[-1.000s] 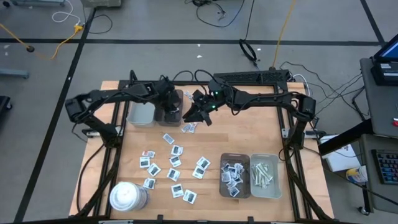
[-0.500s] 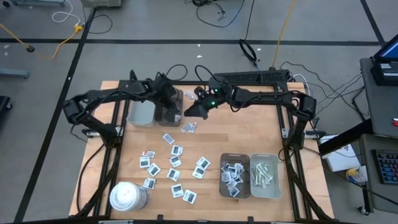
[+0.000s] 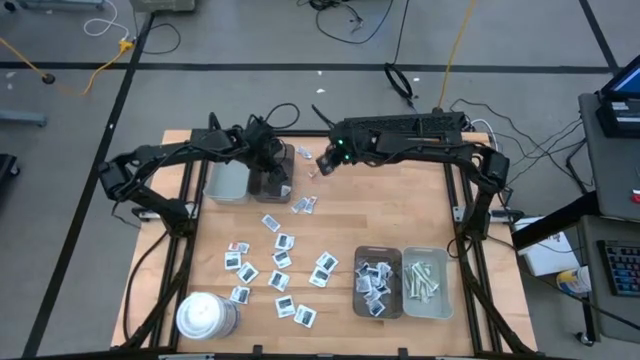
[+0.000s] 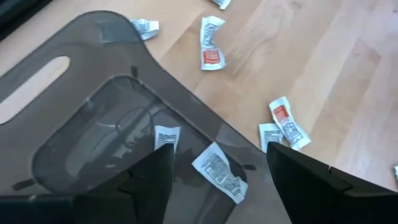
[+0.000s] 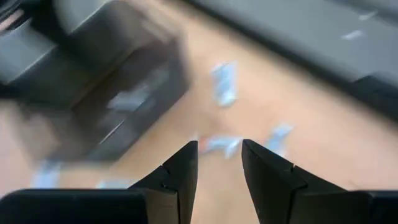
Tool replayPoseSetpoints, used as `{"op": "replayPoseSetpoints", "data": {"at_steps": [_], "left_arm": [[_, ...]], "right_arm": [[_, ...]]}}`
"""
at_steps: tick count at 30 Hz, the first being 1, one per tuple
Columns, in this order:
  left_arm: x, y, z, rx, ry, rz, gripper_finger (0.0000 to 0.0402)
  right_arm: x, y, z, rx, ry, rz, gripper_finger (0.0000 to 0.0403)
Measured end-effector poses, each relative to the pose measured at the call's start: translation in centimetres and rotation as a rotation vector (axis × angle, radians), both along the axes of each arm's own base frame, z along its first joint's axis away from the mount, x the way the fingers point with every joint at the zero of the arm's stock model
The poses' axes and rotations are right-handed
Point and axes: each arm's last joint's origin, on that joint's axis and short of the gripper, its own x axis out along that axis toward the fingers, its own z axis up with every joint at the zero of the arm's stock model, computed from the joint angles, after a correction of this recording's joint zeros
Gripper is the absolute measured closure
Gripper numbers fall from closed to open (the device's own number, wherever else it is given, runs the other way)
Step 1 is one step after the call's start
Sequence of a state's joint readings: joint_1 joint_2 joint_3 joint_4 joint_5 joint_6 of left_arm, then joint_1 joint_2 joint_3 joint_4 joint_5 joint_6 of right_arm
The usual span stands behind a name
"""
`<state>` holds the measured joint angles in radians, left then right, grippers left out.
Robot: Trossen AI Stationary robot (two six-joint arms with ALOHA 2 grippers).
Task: Pick & Place First Aid Supplies
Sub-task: Put the white ointment pack into the top black bin
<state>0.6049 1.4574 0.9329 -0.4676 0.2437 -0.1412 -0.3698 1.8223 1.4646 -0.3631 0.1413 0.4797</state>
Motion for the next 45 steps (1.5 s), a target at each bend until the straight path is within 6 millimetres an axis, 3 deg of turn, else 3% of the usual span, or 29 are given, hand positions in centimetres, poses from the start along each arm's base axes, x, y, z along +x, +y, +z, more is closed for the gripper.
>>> {"op": "replayPoseSetpoints", "data": {"at_steps": [7, 14, 21, 24, 26, 35, 37, 45], "left_arm": [[0.3, -0.5, 0.0, -0.02, -0.01, -0.012, 0.0146], [0.6, -0.7, 0.1, -0.02, -0.024, -0.016, 0.0138], [0.6, -0.7, 0.1, -0.018, -0.025, -0.02, 0.0146], [0.6, -0.7, 0.1, -0.02, -0.026, -0.022, 0.0144], [0.6, -0.7, 0.1, -0.02, -0.026, -0.022, 0.0141], [0.8, -0.9, 0.2, -0.03, -0.038, -0.019, 0.0147], [0.9, -1.1, 0.2, -0.031, -0.038, -0.024, 0.0149], [1.2, -1.7, 0.1, -0.034, -0.037, -0.049, 0.0151]], "right_arm": [[-1.5, -3.1, 0.9, -0.132, 0.096, -0.275, 0.0281], [-2.8, -6.6, 1.6, -0.101, 0.051, -0.366, 0.0281], [-2.2, -8.1, -0.8, -0.003, 0.021, -0.375, 0.0281], [-2.2, -7.8, -2.5, 0.07, 0.09, -0.356, 0.0281], [-1.1, -7.6, -3.9, 0.07, 0.089, -0.339, 0.0281], [0.1, -6.4, -7.4, 0.154, 0.167, -0.28, 0.0281], [1.0, -6.5, -7.8, 0.156, 0.117, -0.271, 0.0281], [1.3, -5.9, -10.5, 0.217, 0.183, -0.257, 0.0281]]}}
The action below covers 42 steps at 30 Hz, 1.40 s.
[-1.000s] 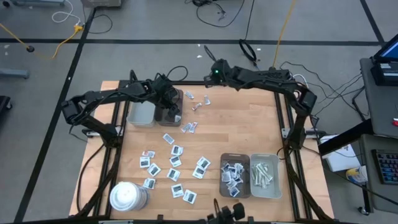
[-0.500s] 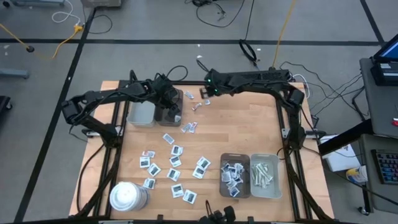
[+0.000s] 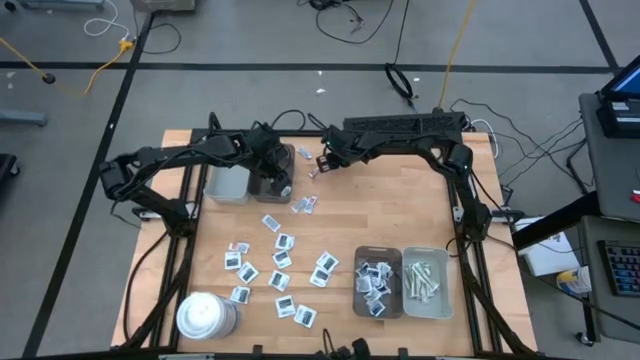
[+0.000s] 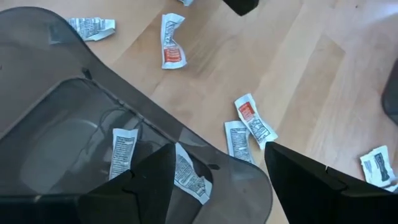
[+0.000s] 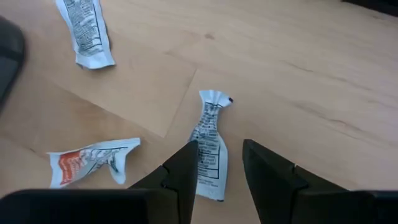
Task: Pick & Place First Aid Supplies
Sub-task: Put the white ointment pack into the top black bin
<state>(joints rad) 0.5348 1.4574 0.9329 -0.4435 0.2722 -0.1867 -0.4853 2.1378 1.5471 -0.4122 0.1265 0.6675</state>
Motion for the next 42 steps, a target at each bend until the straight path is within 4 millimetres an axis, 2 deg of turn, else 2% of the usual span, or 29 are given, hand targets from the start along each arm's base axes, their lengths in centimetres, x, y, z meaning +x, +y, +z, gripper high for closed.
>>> {"op": "replayPoseSetpoints", "data": {"at_steps": [8, 15, 20, 23, 26, 30, 37, 42], "left_arm": [[0.1, -0.2, 0.0, 0.0, 0.0, -0.007, 0.0151], [0.1, -0.1, 0.0, 0.008, 0.004, -0.001, 0.0151], [0.1, -0.1, 0.0, 0.009, 0.004, -0.001, 0.0151], [0.1, -0.1, 0.0, 0.009, 0.005, -0.001, 0.0151], [0.1, -0.1, 0.0, 0.009, 0.004, -0.001, 0.0151], [0.1, -0.1, 0.0, 0.021, 0.005, -0.016, 0.0151], [0.1, -0.1, 0.0, 0.041, 0.002, -0.045, 0.0151], [0.3, -0.1, 0.2, 0.033, -0.037, -0.061, 0.0151]], "right_arm": [[0.1, 0.4, -0.2, -0.002, 0.036, 0.055, 0.0292], [-0.3, 1.0, -0.4, 0.087, 0.069, 0.14, 0.0392], [-0.6, 1.2, -0.5, 0.109, 0.103, 0.152, 0.0401], [-0.9, 1.5, 0.3, 0.109, 0.111, 0.177, 0.0402], [-1.3, 2.0, 1.9, 0.086, 0.109, 0.202, 0.0402], [-2.0, 2.4, 5.9, -0.002, 0.059, 0.253, 0.0402], [-3.0, 4.5, 11.3, -0.106, -0.035, 0.474, 0.0403], [-3.3, 6.2, 13.3, -0.134, -0.096, 0.639, 0.0403]]}}
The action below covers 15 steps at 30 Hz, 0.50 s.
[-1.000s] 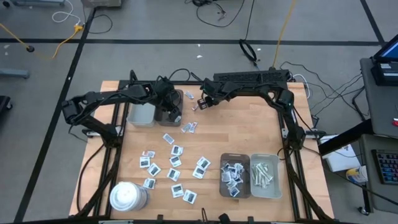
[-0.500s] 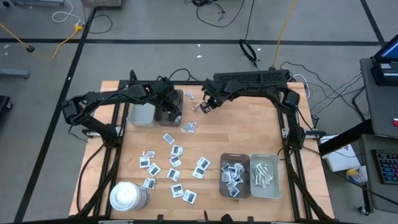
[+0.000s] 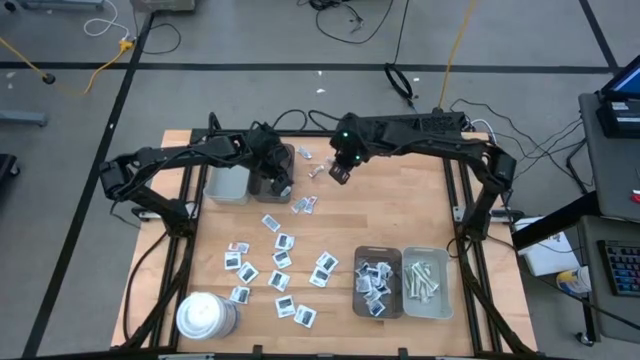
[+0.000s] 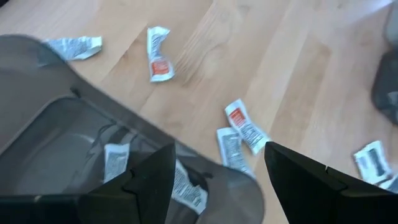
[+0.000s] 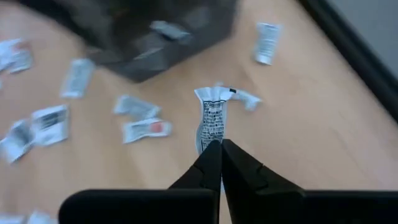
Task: Pick & Place First Aid Supplies
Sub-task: Put the white ointment pack into the top black bin
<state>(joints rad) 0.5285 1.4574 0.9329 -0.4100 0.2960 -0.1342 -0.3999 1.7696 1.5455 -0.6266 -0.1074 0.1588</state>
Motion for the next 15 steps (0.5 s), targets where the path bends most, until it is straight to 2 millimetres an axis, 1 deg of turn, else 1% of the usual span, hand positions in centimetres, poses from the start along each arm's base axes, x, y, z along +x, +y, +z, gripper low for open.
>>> {"op": "replayPoseSetpoints", "data": {"at_steps": [4, 6, 12, 15], "left_arm": [[0.2, 0.0, 0.2, -0.014, -0.034, 0.002, 0.0151], [0.4, 0.0, 0.3, -0.031, -0.074, -0.035, 0.0151], [1.6, -0.1, 1.8, -0.091, -0.326, -0.24, 0.0151], [2.0, -0.1, 2.5, -0.103, -0.41, -0.276, 0.0151]], "right_arm": [[0.1, 1.1, 0.8, -0.009, -0.028, 0.073, 0.0403], [0.5, 1.4, 0.9, -0.027, -0.053, 0.096, 0.0403], [2.0, 2.4, 2.0, -0.03, -0.232, 0.205, 0.0403], [2.3, 2.9, 2.3, -0.035, -0.263, 0.224, 0.0403]]}}
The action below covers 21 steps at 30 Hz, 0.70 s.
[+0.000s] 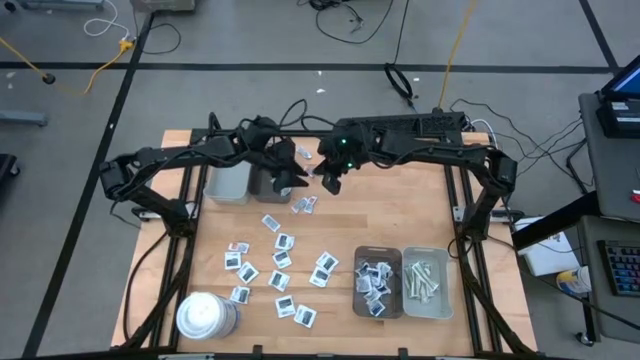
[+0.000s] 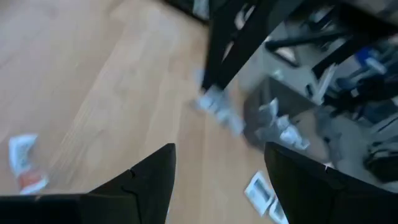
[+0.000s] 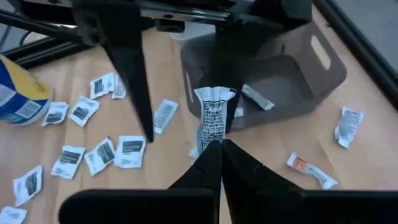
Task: Pick & Place First Aid Supplies
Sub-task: Put the white ointment pack into the top black bin
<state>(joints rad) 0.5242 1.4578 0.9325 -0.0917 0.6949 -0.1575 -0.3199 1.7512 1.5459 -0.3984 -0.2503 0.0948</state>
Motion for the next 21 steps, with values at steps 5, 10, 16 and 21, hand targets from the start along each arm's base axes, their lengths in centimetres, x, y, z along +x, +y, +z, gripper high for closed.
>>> {"op": "replayPoseSetpoints", "data": {"at_steps": [5, 10, 16, 21], "left_arm": [[0.7, 0.0, 1.1, 0.014, -0.111, 0.001, 0.0151], [0.8, 0.1, 1.3, 0.015, -0.124, 0.036, 0.0154], [0.5, 0.3, 1.0, -0.016, -0.093, 0.025, 0.0199], [0.2, 0.5, 0.7, -0.021, -0.069, 0.031, 0.0243]], "right_arm": [[0.2, 0.9, 0.3, 0.039, -0.026, 0.039, 0.0403], [0.3, 1.4, 0.3, 0.033, -0.02, 0.055, 0.0403], [0.0, 1.2, 0.1, 0.045, 0.01, 0.048, 0.0403], [-0.1, 1.2, -0.1, 0.053, 0.039, 0.046, 0.0403]]}}
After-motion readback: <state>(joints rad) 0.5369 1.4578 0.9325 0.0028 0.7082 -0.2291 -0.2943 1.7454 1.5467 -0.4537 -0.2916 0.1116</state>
